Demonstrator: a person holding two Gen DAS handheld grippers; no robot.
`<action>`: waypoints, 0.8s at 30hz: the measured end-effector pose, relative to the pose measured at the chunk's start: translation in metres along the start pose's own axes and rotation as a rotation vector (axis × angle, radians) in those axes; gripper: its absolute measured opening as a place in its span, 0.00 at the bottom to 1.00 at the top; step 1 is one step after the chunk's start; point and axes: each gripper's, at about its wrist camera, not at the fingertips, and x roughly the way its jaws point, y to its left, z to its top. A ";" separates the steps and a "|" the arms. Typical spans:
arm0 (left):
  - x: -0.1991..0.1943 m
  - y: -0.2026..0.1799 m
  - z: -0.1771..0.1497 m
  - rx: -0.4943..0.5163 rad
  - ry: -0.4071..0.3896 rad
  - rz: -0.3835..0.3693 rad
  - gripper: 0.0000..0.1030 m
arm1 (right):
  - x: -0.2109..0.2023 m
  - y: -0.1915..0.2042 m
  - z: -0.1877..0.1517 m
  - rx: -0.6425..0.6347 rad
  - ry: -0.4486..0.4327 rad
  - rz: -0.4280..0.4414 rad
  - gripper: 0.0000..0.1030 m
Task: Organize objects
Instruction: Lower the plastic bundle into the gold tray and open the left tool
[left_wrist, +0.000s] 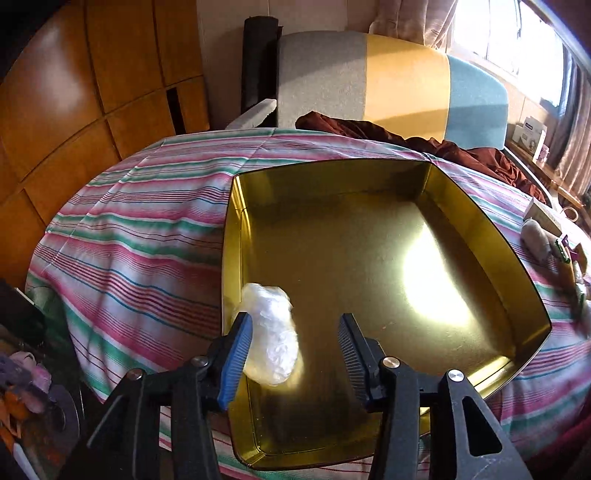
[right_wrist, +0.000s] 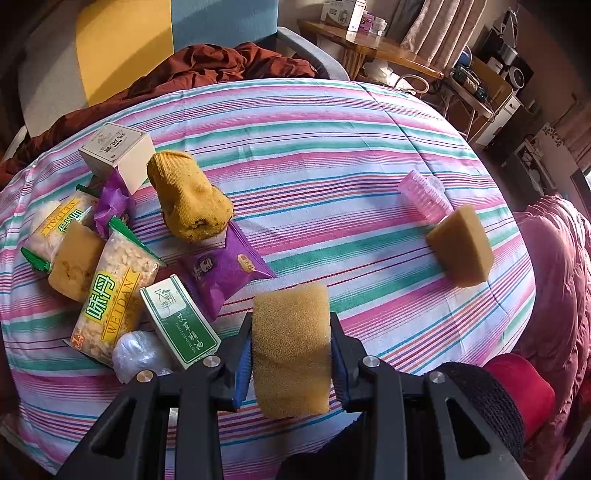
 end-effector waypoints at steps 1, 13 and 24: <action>-0.001 0.001 0.000 -0.010 -0.002 -0.001 0.48 | 0.001 0.000 0.000 -0.001 0.001 -0.001 0.34; -0.023 0.007 0.011 -0.103 -0.087 -0.006 0.54 | -0.006 -0.004 -0.002 0.023 -0.045 -0.031 0.34; -0.031 0.006 0.013 -0.113 -0.105 -0.030 0.58 | -0.011 -0.005 -0.003 0.037 -0.078 -0.042 0.34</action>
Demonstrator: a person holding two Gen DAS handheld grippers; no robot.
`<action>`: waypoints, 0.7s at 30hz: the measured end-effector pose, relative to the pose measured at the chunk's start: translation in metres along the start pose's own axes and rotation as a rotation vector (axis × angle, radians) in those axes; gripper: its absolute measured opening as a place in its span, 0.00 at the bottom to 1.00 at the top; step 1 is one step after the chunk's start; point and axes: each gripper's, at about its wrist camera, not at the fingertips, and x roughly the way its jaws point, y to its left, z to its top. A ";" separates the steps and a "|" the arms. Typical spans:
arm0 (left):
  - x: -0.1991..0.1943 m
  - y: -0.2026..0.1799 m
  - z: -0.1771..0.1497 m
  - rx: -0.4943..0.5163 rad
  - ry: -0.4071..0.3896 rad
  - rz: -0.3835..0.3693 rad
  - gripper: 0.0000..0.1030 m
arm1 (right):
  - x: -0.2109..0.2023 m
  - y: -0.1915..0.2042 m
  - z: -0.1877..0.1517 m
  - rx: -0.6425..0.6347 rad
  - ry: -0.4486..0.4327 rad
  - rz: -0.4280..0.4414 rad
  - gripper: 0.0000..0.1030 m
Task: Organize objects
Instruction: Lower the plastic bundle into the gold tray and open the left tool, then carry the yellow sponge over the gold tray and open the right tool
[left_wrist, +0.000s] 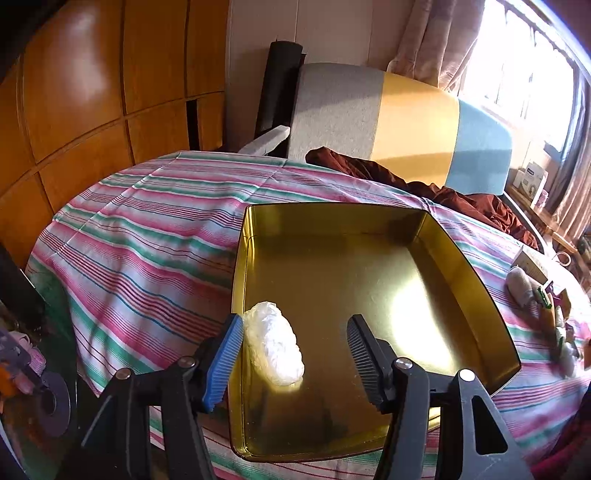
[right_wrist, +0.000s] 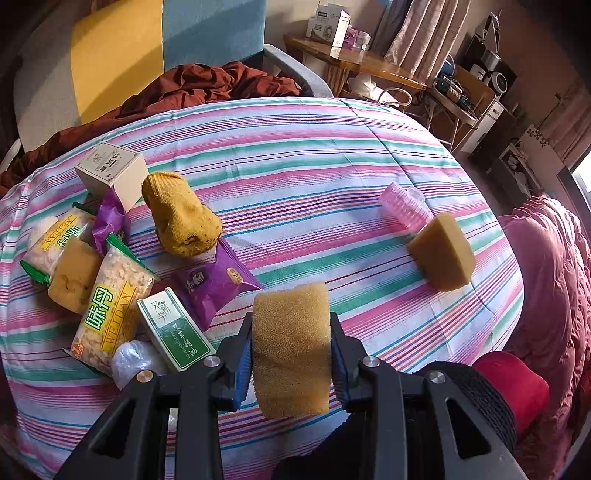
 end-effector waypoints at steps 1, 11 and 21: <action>0.000 0.000 0.000 -0.001 -0.002 0.000 0.58 | -0.001 -0.001 0.000 0.004 -0.006 -0.001 0.34; -0.003 0.001 0.000 -0.011 -0.010 -0.009 0.59 | -0.014 -0.005 -0.001 0.027 -0.060 -0.012 0.34; -0.009 0.017 0.001 -0.049 -0.025 0.001 0.60 | -0.086 0.034 0.020 -0.039 -0.237 0.035 0.34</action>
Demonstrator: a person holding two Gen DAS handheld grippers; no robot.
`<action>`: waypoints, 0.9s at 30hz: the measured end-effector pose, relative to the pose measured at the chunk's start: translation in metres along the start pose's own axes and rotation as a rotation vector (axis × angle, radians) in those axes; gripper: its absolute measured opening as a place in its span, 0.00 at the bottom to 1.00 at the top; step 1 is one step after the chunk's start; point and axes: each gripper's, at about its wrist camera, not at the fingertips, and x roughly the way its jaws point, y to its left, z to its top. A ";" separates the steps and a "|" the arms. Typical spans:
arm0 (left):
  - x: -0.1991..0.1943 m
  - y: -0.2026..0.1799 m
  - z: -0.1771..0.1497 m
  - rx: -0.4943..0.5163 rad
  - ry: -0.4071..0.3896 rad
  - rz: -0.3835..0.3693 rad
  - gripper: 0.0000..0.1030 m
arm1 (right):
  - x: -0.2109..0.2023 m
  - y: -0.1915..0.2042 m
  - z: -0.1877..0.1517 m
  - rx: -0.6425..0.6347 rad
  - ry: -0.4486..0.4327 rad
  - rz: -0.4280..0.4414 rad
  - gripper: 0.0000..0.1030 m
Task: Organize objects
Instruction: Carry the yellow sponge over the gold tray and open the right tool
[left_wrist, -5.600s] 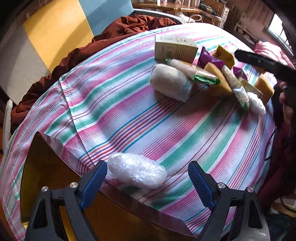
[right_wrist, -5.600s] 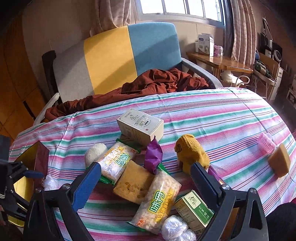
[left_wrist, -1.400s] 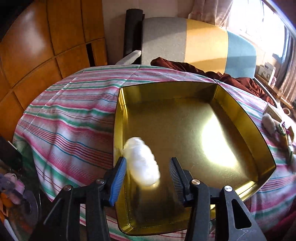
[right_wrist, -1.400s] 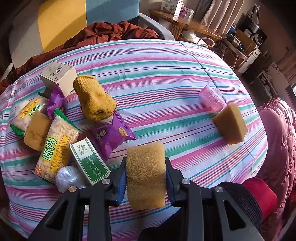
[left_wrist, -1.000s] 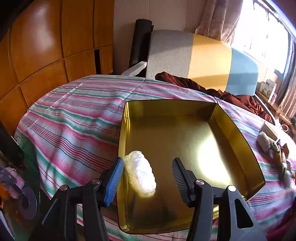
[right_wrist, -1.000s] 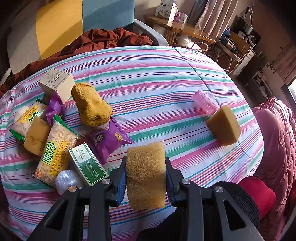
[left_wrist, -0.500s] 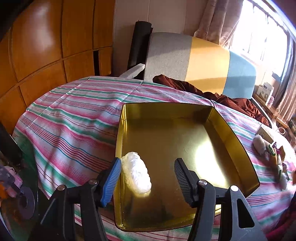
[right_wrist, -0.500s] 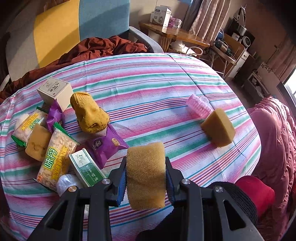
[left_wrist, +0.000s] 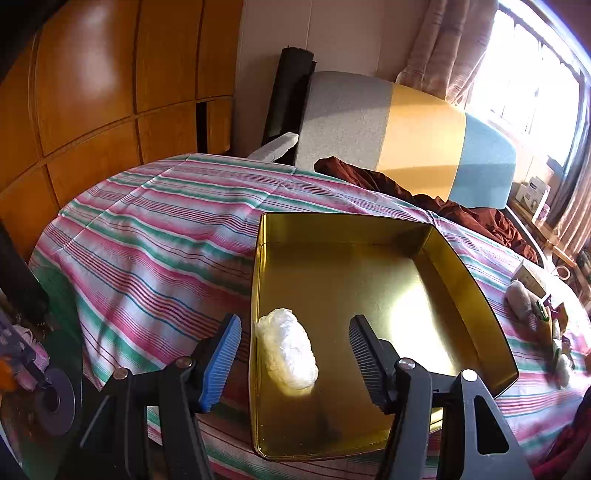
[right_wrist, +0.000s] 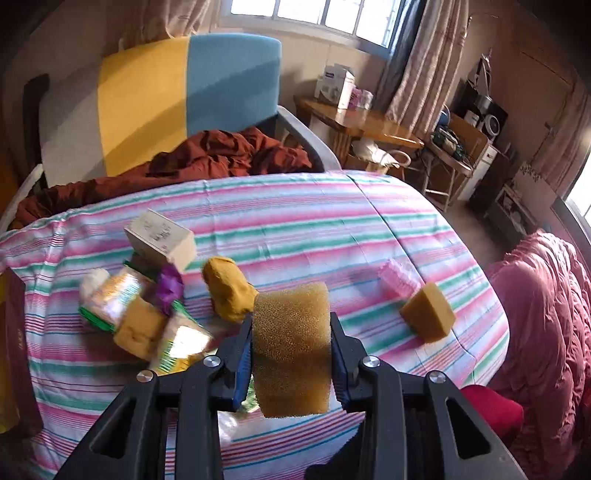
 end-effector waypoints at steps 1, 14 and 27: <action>0.000 0.002 0.000 -0.006 0.000 0.000 0.60 | -0.007 0.011 0.005 -0.011 -0.017 0.037 0.34; -0.005 0.025 -0.008 -0.051 0.004 0.014 0.65 | -0.071 0.289 -0.004 -0.392 0.028 0.690 0.34; -0.001 0.051 -0.020 -0.098 0.034 0.024 0.68 | -0.061 0.489 -0.059 -0.509 0.260 0.907 0.48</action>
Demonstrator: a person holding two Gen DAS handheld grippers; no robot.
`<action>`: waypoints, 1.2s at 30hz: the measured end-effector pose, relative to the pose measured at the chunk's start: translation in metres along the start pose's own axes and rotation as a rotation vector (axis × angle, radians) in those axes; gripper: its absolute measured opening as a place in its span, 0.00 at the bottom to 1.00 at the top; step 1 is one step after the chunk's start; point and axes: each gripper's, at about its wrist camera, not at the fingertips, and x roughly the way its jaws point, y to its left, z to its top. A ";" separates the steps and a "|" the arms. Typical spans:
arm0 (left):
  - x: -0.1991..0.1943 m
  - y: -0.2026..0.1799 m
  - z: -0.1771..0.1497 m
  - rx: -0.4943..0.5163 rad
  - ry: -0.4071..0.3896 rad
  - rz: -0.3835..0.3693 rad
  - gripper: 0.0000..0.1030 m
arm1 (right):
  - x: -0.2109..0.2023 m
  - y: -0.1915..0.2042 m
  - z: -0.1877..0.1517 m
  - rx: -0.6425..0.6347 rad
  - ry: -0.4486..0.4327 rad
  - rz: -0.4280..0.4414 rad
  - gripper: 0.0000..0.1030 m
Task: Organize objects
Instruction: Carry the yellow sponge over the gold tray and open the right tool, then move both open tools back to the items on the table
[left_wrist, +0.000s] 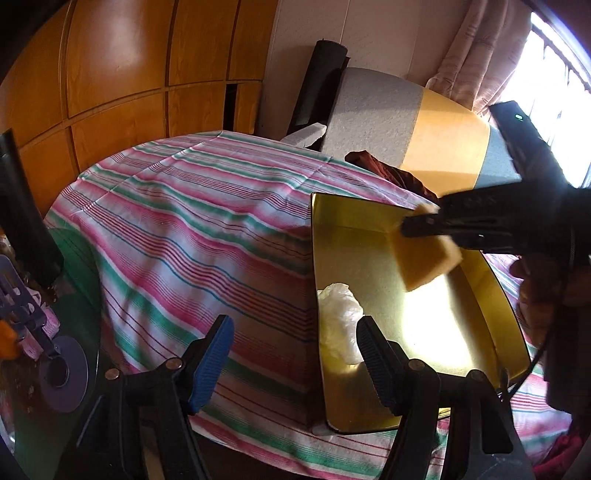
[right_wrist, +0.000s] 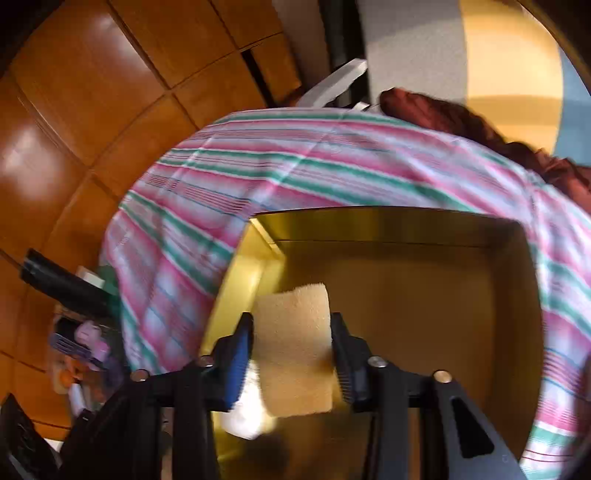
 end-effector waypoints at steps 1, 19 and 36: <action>0.000 0.002 0.000 -0.003 0.000 -0.001 0.70 | 0.003 0.001 0.001 0.011 0.006 0.021 0.58; -0.003 -0.019 -0.003 0.045 -0.001 -0.022 0.74 | -0.067 -0.029 -0.060 -0.038 -0.142 -0.169 0.81; -0.016 -0.137 0.009 0.295 -0.015 -0.208 0.74 | -0.191 -0.219 -0.149 0.328 -0.232 -0.440 0.81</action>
